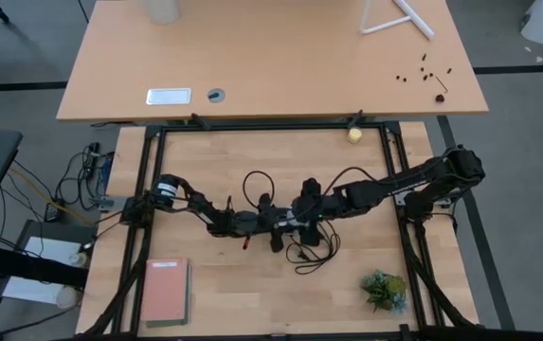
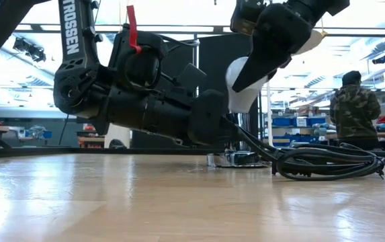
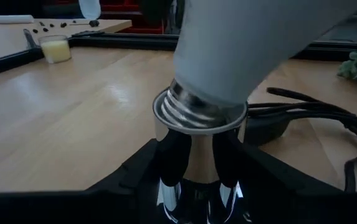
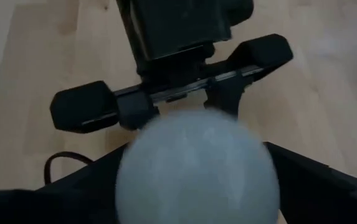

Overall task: Screw lightbulb
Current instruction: Insert the white lightbulb into the silver lamp

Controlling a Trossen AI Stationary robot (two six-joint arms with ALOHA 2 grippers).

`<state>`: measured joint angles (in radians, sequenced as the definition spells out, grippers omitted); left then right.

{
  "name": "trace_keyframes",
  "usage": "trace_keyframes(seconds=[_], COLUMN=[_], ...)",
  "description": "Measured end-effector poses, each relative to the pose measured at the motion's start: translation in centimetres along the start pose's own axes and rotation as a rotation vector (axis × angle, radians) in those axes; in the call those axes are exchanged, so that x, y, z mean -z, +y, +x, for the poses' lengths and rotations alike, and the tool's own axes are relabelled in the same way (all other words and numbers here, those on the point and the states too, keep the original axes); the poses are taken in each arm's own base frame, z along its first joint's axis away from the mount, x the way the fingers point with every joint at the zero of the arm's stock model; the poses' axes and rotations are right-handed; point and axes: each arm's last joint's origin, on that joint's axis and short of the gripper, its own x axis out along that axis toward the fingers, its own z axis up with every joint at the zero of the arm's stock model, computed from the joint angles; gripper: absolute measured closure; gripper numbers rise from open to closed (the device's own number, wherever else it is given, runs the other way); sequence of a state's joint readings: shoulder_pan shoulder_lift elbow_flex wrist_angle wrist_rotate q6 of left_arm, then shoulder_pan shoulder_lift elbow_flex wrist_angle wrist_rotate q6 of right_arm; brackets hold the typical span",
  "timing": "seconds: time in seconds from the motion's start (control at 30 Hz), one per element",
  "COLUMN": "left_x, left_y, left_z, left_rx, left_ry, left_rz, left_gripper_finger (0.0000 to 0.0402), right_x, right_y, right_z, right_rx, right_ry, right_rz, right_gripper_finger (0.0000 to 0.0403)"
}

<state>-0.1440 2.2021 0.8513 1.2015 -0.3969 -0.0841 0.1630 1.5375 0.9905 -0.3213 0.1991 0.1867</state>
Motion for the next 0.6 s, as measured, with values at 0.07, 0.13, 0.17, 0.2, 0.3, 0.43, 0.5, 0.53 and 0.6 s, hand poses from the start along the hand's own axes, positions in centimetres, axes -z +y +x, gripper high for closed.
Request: trace_keyframes(seconds=[0.07,0.13,0.17,0.2,0.3,0.43,0.5,0.53,0.6], left_x=[0.00,0.00,0.01,0.01,0.01,0.03,0.03,0.04,0.04], left_y=[-0.02,-0.02,-0.02,-0.03,-0.05,-0.06,-0.06,-0.06,-0.06], left_z=[-0.01,-0.01,0.00,-0.01,-0.01,-0.02,-0.02,-0.02,-0.02], left_rx=[0.002,0.003,0.003,0.005,0.007,0.008,0.009,0.009,0.009], left_ry=[0.000,0.001,0.001,0.001,0.001,0.003,0.003,0.003,0.004], left_rz=[0.001,0.002,0.002,0.003,0.005,0.006,0.006,0.006,0.006], left_gripper_finger=[0.0218,0.0218,0.0218,0.0218,0.0218,0.0218,0.0218,0.0218,0.0218], right_x=[-0.41,-0.82,-0.92,-0.97,-1.09,-1.13,-1.15,-1.13,-0.93], right_y=[-0.14,-0.29,-0.39,-0.51,-0.83,-1.00,-0.99,-0.97,-0.76], right_z=[-0.17,-0.33,-0.39,-0.42,-0.39,-0.36,-0.36,-0.36,-0.40], right_rx=[0.004,0.007,0.010,0.014,0.018,0.014,0.012,0.011,0.009], right_ry=[-0.008,-0.015,-0.013,-0.008,-0.008,-0.009,-0.011,-0.009,0.008], right_rz=[-0.001,-0.012,-0.016,-0.020,-0.029,-0.027,-0.029,-0.031,-0.050], right_gripper_finger=[0.0071,0.0073,0.0073,0.0073,0.0073,0.0075,0.0076,0.0076,0.0075])
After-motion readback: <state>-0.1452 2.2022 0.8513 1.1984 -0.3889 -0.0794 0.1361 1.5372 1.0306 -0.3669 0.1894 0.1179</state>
